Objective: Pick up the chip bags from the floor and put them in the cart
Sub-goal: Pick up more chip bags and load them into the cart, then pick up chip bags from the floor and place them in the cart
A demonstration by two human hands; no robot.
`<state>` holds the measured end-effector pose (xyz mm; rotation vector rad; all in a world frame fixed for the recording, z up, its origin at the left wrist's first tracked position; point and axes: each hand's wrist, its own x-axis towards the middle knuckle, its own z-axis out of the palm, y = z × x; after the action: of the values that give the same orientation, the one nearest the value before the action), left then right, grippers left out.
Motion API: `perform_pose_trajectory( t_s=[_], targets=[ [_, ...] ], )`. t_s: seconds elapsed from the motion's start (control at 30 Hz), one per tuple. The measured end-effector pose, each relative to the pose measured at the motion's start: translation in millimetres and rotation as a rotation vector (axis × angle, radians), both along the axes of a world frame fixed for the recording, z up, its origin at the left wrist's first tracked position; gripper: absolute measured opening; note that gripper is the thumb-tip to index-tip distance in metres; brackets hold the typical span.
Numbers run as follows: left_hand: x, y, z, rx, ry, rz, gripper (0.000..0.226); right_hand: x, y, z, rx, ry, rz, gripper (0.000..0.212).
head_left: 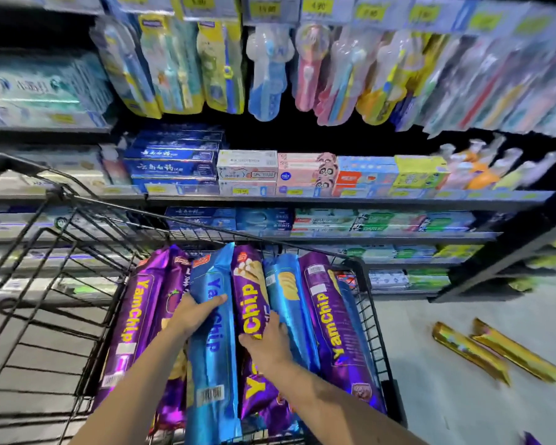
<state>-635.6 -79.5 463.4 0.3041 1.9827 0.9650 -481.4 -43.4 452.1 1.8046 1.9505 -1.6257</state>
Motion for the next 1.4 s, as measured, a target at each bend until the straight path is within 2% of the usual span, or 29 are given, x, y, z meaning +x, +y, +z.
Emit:
perform_pose_trajectory(
  t_s=[0.07,0.17,0.27,0.37,0.6,0.83,1.0,1.1,1.23,1.4],
  targets=[
    [2,12,18,-0.008,0.105,-0.041,0.054,4,13,16,0.048,0.043,0.006,0.077],
    [15,43,52,-0.086,0.283,-0.163,0.092,27,45,48,0.167,0.085,-0.003,0.071],
    [55,91,90,-0.035,0.456,-0.374,0.091,79,86,79,0.313,0.058,-0.027,0.066],
    [124,151,115,-0.002,0.616,-0.664,0.092,164,127,98,0.446,-0.063,-0.092,0.064],
    [384,267,120,0.107,0.948,-1.329,0.091,409,180,84,0.478,-0.321,-0.402,0.06],
    [678,311,70,0.222,0.919,-1.764,0.089,664,174,47,0.355,-0.451,-0.661,0.074],
    [846,311,24,0.272,0.905,-2.024,0.084,818,125,8,0.188,-0.575,-0.888,0.064],
    [917,303,-11,0.262,0.904,-2.167,0.084,883,90,-25,0.024,-0.601,-1.011,0.079],
    [985,298,-77,0.195,0.86,-2.305,0.085,943,58,-81,-0.136,-0.619,-1.2,0.076],
    [1052,310,-186,0.103,0.869,-2.424,0.088,997,42,-181,-0.309,-0.618,-1.292,0.079]
  ],
)
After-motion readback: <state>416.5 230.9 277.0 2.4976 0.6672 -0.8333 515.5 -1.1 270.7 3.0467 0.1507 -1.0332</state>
